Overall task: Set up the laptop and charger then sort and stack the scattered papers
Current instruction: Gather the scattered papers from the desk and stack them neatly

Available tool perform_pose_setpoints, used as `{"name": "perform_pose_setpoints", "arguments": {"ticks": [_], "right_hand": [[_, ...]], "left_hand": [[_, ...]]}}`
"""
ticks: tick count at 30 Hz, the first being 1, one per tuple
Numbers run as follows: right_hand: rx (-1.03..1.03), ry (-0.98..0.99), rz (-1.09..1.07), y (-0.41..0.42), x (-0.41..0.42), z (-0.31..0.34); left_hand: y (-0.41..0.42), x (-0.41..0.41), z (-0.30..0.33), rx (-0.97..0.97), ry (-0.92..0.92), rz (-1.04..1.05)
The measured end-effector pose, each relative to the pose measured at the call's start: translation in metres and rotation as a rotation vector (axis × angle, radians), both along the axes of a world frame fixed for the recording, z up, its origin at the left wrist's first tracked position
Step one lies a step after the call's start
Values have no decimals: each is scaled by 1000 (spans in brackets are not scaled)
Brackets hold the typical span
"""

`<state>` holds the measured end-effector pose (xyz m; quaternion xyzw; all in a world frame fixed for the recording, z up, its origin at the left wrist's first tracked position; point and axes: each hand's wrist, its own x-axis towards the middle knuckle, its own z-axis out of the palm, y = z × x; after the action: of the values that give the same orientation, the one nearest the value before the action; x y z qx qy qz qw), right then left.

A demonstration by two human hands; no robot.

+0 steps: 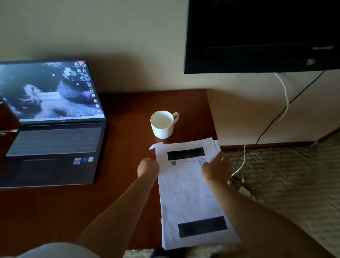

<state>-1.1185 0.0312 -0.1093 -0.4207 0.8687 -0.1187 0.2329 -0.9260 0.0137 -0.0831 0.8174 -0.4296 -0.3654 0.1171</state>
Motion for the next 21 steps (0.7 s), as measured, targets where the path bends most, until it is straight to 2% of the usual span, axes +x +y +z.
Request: {"name": "perform_pose_setpoints", "arguments": {"ticks": [4, 10, 15, 21], "right_hand": [[-56, -79, -77, 13, -9, -13], [-95, -170, -59, 30, -15, -15], [-68, -206, -61, 39, -25, -17], [-114, -287, -14, 34, -29, -18]], "left_hand": [[13, -25, -9, -33, 51, 38], [31, -47, -12, -29, 169, 85], [37, -45, -9, 8, 158, 49], [32, -44, -13, 43, 266, 85]]}}
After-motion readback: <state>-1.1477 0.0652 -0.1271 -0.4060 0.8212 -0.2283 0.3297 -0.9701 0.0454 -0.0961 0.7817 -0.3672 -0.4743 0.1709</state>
